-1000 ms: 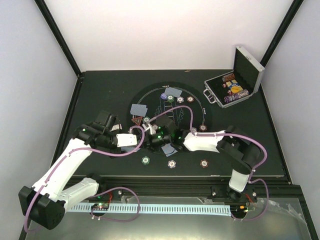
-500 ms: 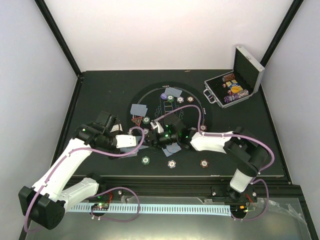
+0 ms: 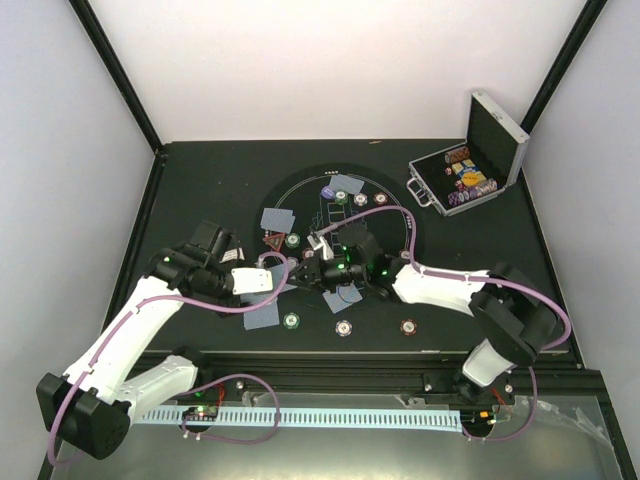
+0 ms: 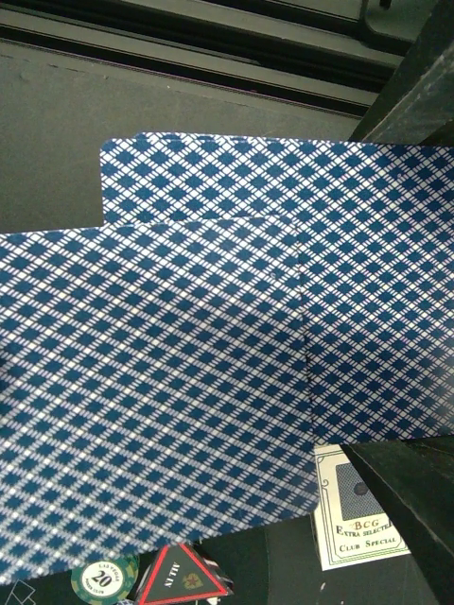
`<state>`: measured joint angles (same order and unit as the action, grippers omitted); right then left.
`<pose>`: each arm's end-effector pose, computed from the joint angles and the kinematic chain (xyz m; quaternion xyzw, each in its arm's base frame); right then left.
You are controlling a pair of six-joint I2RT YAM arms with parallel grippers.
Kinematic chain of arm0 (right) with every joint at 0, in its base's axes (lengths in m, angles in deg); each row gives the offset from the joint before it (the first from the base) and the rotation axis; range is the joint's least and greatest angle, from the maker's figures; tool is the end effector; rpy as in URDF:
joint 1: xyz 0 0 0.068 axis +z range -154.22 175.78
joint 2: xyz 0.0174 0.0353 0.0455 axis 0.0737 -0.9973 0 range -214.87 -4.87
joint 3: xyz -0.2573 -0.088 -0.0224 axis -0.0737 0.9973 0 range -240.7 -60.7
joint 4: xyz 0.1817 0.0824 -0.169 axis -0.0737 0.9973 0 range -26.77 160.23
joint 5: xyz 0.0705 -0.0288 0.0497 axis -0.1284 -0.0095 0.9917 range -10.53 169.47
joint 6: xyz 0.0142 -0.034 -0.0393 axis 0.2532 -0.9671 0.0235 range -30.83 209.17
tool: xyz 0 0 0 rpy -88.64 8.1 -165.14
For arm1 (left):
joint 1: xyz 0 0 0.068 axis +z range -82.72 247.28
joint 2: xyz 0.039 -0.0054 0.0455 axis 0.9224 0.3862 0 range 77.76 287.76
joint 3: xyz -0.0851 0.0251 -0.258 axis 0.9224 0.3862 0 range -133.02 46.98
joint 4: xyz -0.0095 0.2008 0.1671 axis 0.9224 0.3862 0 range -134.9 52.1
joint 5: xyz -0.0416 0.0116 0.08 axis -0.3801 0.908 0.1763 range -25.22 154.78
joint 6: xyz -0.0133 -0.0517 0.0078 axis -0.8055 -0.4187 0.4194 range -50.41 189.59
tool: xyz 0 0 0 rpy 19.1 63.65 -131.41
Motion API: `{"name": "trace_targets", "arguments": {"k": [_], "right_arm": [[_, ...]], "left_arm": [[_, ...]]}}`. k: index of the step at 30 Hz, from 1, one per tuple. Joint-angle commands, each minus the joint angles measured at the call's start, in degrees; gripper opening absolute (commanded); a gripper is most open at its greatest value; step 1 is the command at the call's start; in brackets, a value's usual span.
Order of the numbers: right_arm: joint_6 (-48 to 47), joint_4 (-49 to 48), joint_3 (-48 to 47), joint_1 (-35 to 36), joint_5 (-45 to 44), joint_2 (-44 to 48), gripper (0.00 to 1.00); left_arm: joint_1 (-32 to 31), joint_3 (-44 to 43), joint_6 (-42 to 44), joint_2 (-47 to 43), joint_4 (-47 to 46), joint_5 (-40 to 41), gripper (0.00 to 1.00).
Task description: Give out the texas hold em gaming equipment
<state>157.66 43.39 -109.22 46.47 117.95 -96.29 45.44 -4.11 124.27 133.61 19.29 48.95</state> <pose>0.1986 0.2776 0.2148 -0.0578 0.8062 0.5882 0.0264 0.1447 -0.0685 0.2704 0.6227 0.7491 -0.0788 0.2118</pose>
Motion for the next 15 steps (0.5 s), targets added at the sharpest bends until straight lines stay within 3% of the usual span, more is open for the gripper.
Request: {"name": "trace_targets", "arguments": {"k": [1,6,15], "right_arm": [[0.0,-0.4,2.5,-1.1,-0.7,1.9,0.10],[-0.2,-0.1,3.8,-2.3,-0.7,3.3,0.01],[-1.9,2.8,6.8,-5.7,0.1,7.5,0.01]], "left_arm": [[0.0,-1.3,0.5,-1.0,-0.9,-0.8,0.01],[0.0,-1.1,0.5,-0.9,-1.0,-0.8,0.02],[0.0,-0.9,0.6,-1.0,-0.6,-0.5,0.02]]}}
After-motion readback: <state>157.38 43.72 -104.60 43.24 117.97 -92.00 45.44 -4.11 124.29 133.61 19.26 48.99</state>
